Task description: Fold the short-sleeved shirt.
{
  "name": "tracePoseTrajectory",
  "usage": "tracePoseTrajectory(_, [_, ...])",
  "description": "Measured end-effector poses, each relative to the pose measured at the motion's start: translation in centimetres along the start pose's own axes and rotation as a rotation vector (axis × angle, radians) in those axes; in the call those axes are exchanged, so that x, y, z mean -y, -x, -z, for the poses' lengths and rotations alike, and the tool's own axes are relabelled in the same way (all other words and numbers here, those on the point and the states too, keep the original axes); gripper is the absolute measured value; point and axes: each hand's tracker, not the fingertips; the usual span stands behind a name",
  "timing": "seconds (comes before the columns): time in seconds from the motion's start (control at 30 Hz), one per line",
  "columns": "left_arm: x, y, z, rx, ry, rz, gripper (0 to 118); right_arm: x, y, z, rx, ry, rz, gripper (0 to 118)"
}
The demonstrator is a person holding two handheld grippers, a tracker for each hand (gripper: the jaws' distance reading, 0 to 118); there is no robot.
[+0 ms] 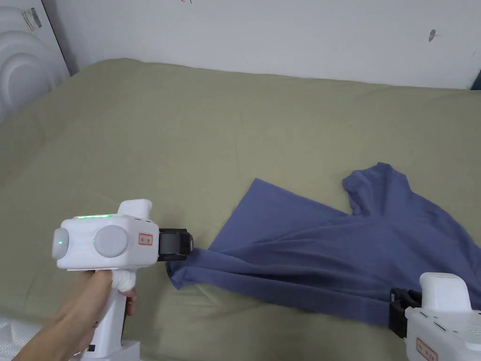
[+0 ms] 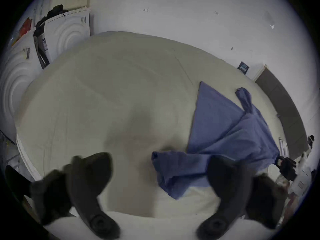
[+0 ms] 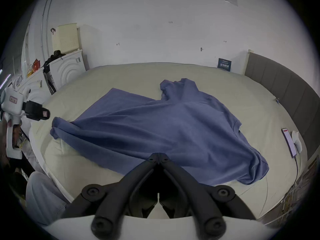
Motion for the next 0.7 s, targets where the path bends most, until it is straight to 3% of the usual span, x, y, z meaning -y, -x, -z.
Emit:
tracePoseTrajectory(0.13, [1.3, -1.1, 2.3, -0.067, 0.084, 0.035, 63, 0.5, -0.5, 0.4, 0.004, 0.016, -0.004, 0])
tracePoseTrajectory(0.2, [2.0, -1.4, 2.7, -0.054, 0.111, 0.043, 12, 0.7, -0.8, 0.8, 0.005, 0.025, 0.000, 0])
tracePoseTrajectory(0.23, [2.1, -1.5, 2.5, -0.028, 0.116, 0.032, 4, 0.6, -1.1, 0.8, 0.006, 0.028, 0.002, 0])
tracePoseTrajectory(0.53, [2.1, -1.1, 3.8, -0.033, 0.109, 0.033, 3, -2.5, -5.5, 2.2, 0.049, 0.025, 0.029, 0])
tracePoseTrajectory(0.7, [3.1, -3.1, 2.8, -0.069, 0.087, 0.073, 3, -6.5, -10.0, 6.1, 0.115, 0.071, -0.014, 0])
